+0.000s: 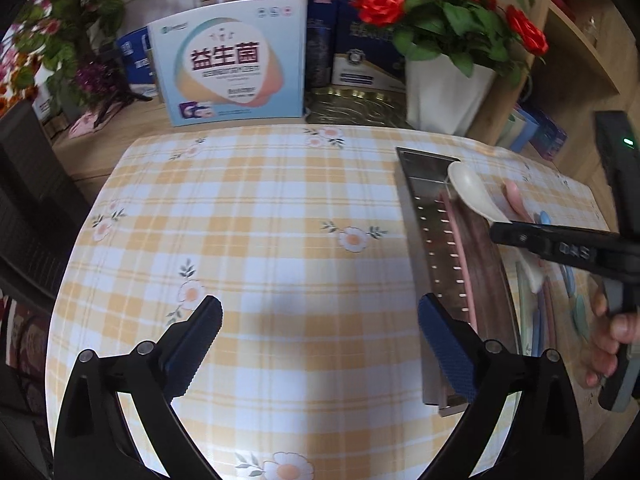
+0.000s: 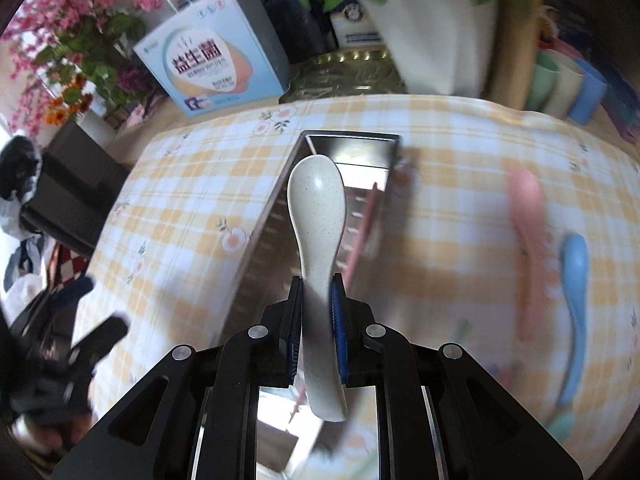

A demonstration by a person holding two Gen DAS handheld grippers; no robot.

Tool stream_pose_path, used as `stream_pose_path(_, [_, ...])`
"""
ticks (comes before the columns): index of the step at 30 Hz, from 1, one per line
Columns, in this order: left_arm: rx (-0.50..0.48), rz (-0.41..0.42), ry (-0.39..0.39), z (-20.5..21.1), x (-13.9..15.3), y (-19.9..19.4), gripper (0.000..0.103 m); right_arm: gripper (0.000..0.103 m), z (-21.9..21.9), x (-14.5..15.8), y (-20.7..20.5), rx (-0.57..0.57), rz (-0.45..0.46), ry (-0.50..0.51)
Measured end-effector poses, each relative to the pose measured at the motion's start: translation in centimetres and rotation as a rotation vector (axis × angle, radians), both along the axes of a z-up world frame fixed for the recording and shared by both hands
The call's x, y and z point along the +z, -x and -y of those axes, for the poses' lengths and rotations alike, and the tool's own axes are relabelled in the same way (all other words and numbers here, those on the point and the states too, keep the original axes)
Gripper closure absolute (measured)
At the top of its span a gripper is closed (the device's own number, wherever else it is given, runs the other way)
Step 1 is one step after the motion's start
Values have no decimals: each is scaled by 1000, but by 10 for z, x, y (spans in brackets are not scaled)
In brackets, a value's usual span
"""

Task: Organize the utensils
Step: 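Carry the cream spoon into the steel tray and open the right gripper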

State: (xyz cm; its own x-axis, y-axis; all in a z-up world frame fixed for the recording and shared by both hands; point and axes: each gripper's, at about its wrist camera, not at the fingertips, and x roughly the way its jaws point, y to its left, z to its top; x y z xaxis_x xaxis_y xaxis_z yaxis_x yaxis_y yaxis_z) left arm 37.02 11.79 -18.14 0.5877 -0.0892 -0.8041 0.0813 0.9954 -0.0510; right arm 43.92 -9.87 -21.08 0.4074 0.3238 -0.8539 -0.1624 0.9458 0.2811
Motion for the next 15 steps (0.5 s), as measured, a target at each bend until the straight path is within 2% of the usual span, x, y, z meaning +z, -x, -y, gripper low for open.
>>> stream_pose_path(7, [37, 5, 12, -19, -3, 9, 7, 89, -15, -25, -44, -97, -85, 25])
stream_pose_path(15, [72, -2, 25, -32, -7, 15, 7, 89, -28, -38, -62, -126, -93, 60])
